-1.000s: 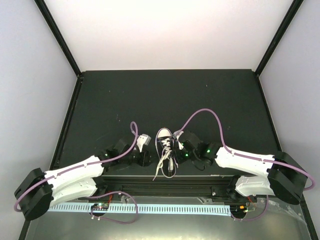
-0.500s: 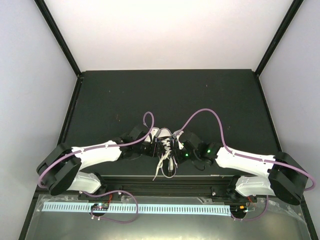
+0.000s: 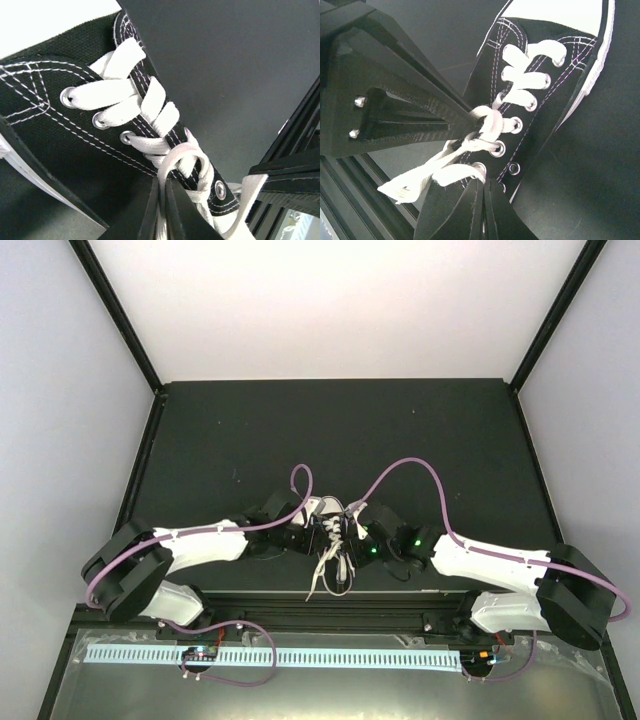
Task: Tie the shoes
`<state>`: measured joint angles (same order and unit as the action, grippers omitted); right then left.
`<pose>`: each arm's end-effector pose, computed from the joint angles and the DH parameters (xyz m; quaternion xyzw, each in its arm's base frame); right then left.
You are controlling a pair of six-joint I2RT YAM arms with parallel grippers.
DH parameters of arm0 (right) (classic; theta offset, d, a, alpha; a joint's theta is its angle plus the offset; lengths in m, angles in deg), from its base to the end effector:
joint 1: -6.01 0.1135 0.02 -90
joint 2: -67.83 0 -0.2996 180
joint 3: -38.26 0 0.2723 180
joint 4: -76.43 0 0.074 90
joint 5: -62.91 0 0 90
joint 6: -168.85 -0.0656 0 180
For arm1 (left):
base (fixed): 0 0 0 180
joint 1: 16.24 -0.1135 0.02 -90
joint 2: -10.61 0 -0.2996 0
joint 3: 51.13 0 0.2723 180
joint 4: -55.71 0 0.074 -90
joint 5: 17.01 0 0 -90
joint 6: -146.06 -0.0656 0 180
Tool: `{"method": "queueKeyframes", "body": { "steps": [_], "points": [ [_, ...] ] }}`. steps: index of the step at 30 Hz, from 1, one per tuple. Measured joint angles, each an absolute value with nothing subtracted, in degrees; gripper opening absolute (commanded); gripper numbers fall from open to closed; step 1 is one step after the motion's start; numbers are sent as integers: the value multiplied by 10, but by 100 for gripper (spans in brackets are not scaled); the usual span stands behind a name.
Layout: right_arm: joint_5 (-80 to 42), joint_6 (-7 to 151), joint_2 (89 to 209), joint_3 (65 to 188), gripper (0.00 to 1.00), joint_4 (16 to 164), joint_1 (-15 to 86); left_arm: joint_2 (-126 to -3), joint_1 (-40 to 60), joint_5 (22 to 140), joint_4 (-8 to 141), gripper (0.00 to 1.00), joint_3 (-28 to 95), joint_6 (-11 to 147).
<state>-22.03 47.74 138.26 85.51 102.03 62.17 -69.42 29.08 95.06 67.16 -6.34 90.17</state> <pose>0.1410 0.2207 0.1838 -0.2180 0.9095 0.2726 0.2260 0.1815 -0.2185 0.1534 0.1594 0.9010 -0.3683 0.1649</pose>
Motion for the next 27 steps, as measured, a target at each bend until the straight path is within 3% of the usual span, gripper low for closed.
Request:
{"method": "queueKeyframes", "body": {
  "steps": [6, 13, 27],
  "points": [
    [-222, 476, 1379, 855, 2, 1022, 622, -690, 291, 949, 661, 2, -67, 909],
    [-224, 487, 1375, 868, 2, 1025, 622, -605, 291, 927, 620, 2, -96, 928],
    [-200, 496, 1458, 908, 2, 985, 621, -608, 291, 924, 615, 2, -98, 935]
  ]
}}
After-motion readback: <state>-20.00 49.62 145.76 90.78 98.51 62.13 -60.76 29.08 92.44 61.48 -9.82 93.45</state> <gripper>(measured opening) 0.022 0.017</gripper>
